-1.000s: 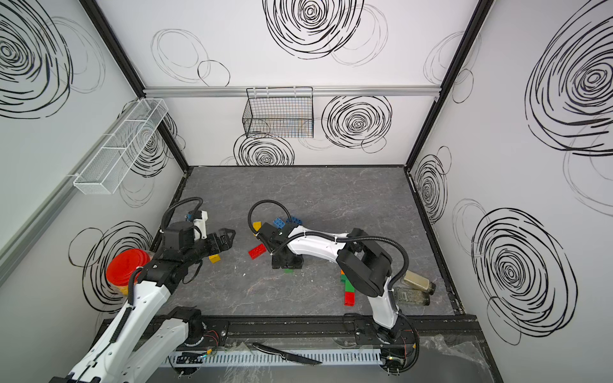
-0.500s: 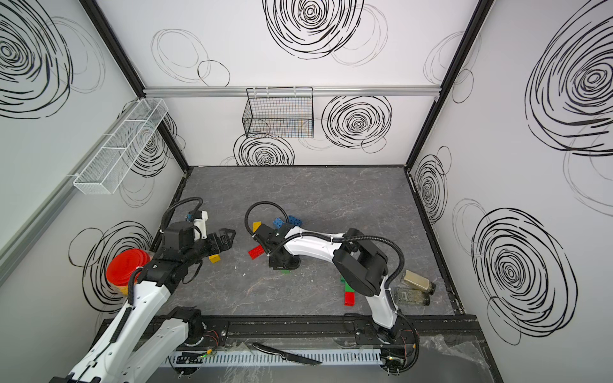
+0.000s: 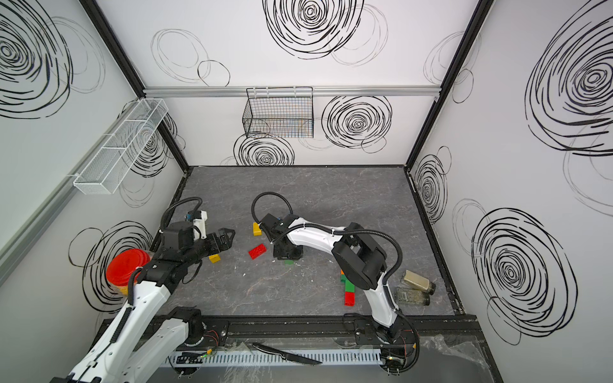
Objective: Assemble an ice cream with lego
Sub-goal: Move the lego brick at the center of the board, then pick up the lego brick from the center of the board.
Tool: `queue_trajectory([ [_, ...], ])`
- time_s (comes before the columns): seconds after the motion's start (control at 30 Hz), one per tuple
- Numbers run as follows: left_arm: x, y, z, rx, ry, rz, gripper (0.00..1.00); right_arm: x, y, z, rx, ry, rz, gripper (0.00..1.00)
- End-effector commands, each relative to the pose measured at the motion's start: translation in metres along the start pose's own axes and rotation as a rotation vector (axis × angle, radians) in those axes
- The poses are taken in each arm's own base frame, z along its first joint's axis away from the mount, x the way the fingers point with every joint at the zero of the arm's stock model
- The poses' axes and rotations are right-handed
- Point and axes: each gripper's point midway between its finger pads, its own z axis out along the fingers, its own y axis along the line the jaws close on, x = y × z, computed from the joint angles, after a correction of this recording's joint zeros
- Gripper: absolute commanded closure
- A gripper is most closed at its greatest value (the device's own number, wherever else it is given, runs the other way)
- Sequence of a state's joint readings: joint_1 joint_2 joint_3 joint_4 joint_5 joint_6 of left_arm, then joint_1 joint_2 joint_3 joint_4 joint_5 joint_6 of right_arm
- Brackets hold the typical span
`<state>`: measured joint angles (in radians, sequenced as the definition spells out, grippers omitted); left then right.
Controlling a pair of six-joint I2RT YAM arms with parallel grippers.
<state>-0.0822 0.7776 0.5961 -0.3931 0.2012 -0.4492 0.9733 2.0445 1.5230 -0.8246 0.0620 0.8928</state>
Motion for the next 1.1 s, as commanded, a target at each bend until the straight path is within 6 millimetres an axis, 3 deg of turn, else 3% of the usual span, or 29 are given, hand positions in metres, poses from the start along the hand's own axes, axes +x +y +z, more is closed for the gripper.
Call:
queue_trajectory([
  [0.0, -0.007, -0.001, 0.000, 0.011, -0.032, -0.001, 0.01, 0.000, -0.006, 0.017, 0.059, 0.019, -0.034, 0.73],
  [0.23, -0.006, 0.000, 0.000, 0.007, -0.030, -0.003, 0.01, 0.000, -0.003, 0.019, 0.050, 0.026, -0.026, 0.71],
  [0.37, -0.007, 0.000, -0.001, 0.009, -0.035, -0.002, 0.01, -0.002, -0.003, 0.016, 0.059, 0.028, -0.024, 0.62],
  [0.57, -0.007, 0.000, -0.001, 0.008, -0.037, -0.001, 0.01, -0.007, 0.002, 0.004, 0.045, 0.020, -0.023, 0.33],
  [0.67, -0.008, 0.000, -0.002, 0.007, -0.042, -0.002, 0.01, -0.010, 0.008, -0.008, 0.015, 0.004, -0.025, 0.27],
  [0.9, -0.010, 0.009, -0.002, -0.030, -0.043, -0.022, 0.01, -0.025, 0.018, -0.045, -0.036, -0.059, -0.050, 0.23],
  [1.07, -0.011, 0.021, 0.001, -0.076, -0.032, -0.049, 0.01, -0.043, 0.031, -0.059, -0.069, -0.079, -0.073, 0.22],
])
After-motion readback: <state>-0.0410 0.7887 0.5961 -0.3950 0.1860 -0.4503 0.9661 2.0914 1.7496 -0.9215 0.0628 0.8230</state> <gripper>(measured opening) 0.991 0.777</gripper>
